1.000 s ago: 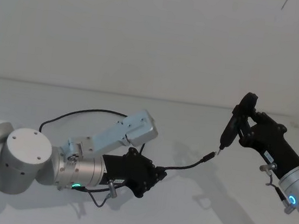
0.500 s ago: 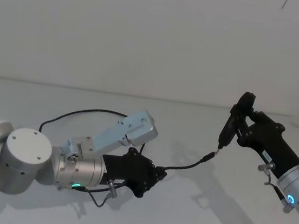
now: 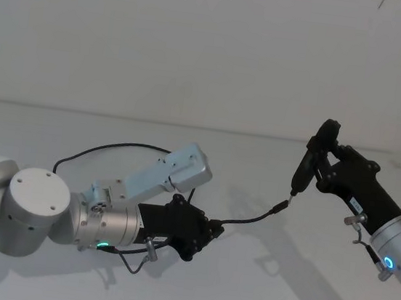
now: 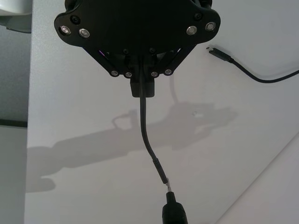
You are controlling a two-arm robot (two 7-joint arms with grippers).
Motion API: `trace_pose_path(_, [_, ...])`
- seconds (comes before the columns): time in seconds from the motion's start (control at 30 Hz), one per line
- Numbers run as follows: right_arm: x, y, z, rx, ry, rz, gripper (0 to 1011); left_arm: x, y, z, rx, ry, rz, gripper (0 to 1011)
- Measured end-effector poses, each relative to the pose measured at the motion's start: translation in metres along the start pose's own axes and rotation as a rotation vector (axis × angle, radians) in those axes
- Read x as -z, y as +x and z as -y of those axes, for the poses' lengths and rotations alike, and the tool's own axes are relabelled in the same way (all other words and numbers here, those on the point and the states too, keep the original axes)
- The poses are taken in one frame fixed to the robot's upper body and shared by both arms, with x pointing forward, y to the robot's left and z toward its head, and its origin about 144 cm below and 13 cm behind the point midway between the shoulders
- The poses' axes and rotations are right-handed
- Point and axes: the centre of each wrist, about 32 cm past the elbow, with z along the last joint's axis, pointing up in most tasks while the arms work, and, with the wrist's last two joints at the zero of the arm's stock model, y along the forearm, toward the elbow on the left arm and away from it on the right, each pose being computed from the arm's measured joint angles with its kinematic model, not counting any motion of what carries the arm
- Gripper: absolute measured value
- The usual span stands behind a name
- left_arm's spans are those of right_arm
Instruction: Pick up the data cable with the one hand.
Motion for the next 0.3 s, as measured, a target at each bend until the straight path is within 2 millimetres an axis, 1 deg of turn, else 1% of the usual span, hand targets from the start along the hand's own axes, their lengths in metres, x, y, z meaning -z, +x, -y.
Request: trace_pose_path(0.3, [-0.0001, -0.0001, -0.0002, -0.001, -0.001, 0.000, 279, 0.0000, 0.0000, 0.0000, 0.000, 0.000, 0.000, 36])
